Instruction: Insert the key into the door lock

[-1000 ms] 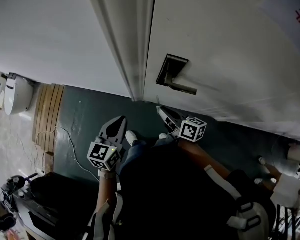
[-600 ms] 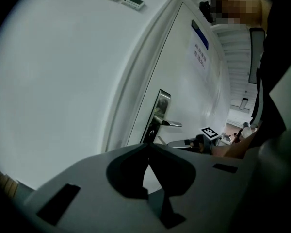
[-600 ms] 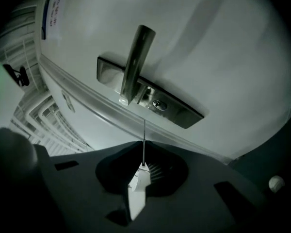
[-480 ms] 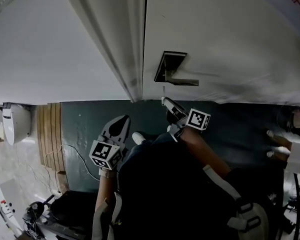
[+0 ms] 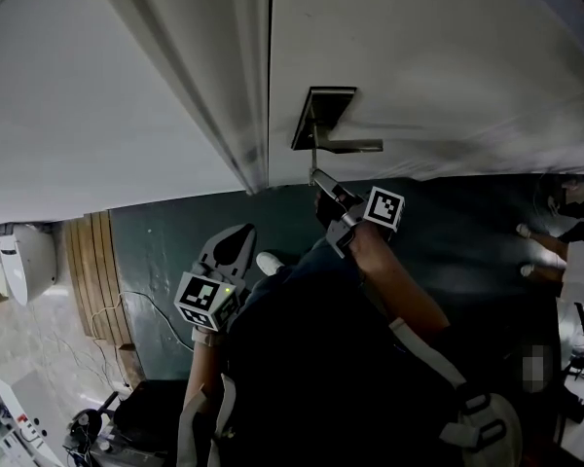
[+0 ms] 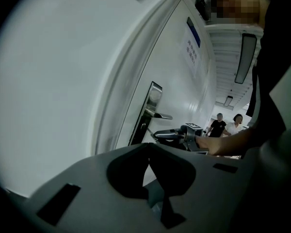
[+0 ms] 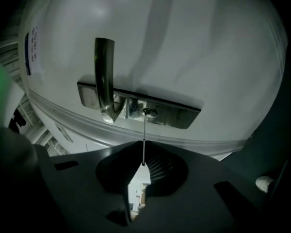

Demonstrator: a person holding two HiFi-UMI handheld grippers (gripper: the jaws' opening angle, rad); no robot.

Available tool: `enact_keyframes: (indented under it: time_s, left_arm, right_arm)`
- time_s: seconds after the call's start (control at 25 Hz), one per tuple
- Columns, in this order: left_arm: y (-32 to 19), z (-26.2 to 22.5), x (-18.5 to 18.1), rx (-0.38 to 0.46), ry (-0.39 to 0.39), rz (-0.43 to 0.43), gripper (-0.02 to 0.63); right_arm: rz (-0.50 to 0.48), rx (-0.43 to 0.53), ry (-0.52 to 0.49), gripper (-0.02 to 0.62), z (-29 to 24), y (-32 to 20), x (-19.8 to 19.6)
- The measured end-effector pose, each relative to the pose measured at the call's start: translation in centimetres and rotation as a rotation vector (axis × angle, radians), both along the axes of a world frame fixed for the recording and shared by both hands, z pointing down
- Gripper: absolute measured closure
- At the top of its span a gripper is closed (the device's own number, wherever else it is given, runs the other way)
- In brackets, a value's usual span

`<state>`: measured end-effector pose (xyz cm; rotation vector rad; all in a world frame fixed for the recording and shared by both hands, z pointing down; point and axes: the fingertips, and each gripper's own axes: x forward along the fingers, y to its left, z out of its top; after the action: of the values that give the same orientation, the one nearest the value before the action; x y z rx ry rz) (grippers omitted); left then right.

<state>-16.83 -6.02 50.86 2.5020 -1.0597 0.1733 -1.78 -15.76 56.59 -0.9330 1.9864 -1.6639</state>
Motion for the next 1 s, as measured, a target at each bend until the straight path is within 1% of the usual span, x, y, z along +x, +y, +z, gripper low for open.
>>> enact_keyframes:
  time_s: [0.44, 0.8, 1.0]
  left_arm:
    - [-0.8, 0.1, -0.3, -0.013, -0.003, 0.001, 0.598]
    - [-1.2, 0.4, -0.3, -0.010, 0.004, 0.002, 0.598]
    - [-1.2, 0.5, -0.3, -0.012, 0.004, 0.004, 0.598]
  right_arm:
    - [0.023, -0.012, -0.055, 0.562, -0.3, -2.0, -0.1]
    - [0.037, -0.061, -0.106, 0.561, -0.2, -2.3, -0.3]
    - [0.044, -0.071, -0.121, 0.561, -0.3, -2.6, 0.1]
